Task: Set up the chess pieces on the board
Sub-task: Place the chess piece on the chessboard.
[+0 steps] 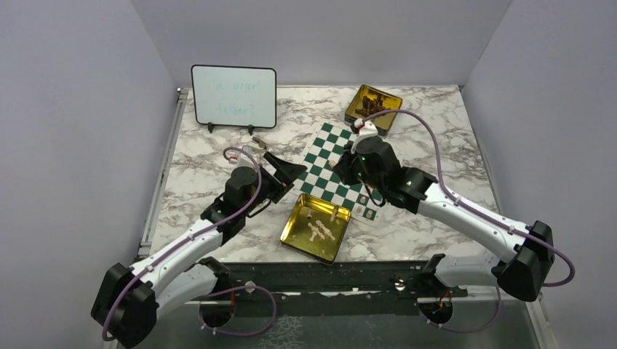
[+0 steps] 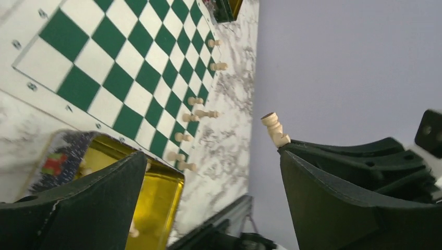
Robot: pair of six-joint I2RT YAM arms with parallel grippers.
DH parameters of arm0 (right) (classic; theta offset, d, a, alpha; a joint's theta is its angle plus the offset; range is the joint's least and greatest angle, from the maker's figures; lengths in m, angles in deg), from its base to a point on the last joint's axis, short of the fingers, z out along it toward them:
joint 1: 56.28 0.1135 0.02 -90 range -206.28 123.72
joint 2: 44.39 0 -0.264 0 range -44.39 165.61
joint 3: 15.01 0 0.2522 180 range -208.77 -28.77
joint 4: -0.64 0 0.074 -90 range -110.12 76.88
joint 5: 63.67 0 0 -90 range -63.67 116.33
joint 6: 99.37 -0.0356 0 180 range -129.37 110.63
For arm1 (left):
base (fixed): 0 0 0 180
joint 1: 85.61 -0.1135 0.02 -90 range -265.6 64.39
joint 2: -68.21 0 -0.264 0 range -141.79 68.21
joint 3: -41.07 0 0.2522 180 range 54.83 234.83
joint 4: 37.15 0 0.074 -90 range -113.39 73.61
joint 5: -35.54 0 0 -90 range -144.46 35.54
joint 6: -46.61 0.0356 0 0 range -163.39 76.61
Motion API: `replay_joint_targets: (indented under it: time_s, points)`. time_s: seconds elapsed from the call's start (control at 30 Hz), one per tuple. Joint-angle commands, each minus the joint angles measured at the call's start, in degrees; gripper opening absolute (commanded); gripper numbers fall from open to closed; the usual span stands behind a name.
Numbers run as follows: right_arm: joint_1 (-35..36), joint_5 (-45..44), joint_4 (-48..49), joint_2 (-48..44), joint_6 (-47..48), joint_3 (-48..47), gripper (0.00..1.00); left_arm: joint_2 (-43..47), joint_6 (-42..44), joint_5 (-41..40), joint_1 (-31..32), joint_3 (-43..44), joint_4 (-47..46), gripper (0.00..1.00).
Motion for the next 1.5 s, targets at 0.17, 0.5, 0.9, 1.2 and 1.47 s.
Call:
replay_joint_targets:
  time_s: [0.17, 0.5, 0.9, 1.2, 1.47]
  points:
    - [-10.11, 7.32, -25.75, -0.11, 6.79, -3.51, 0.01, 4.65, 45.3, -3.96, -0.07, 9.01, 13.63, 0.99]
    - [-13.67, 10.05, -37.7, 7.03, 8.37, -7.69, 0.01, 6.74, 63.28, -1.24, -0.07, 10.16, 21.35, 0.99]
    - [-18.74, 13.9, -39.17, 14.69, 11.87, -7.58, 0.05, 11.2, 70.23, 0.45, -0.07, 8.5, 23.36, 0.99]
    - [-21.89, 19.04, -36.33, 18.88, 13.66, -5.23, 0.05, 14.43, 71.22, -1.36, -0.07, 7.54, 23.01, 0.99]
    - [-23.92, 20.05, -35.56, 22.0, 14.58, -4.78, 0.06, 15.08, 71.41, -1.54, -0.07, 7.21, 22.76, 0.99]
